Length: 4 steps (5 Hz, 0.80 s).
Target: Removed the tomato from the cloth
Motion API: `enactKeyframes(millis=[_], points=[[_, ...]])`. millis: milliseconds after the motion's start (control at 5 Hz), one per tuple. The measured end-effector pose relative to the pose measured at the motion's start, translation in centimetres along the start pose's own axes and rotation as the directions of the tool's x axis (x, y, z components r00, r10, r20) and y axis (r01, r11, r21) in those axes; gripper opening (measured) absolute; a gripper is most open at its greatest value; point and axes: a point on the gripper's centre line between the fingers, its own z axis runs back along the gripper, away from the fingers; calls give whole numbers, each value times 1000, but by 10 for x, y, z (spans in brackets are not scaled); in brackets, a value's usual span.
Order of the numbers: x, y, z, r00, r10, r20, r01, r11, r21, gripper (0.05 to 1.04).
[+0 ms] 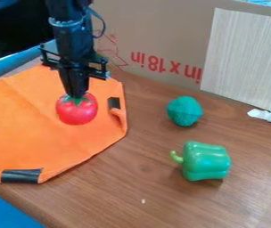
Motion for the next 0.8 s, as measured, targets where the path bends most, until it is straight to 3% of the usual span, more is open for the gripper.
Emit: enactKeyframes(millis=[800], points=[[-84,-62,7,971,-235,30,235,972,1,55]])
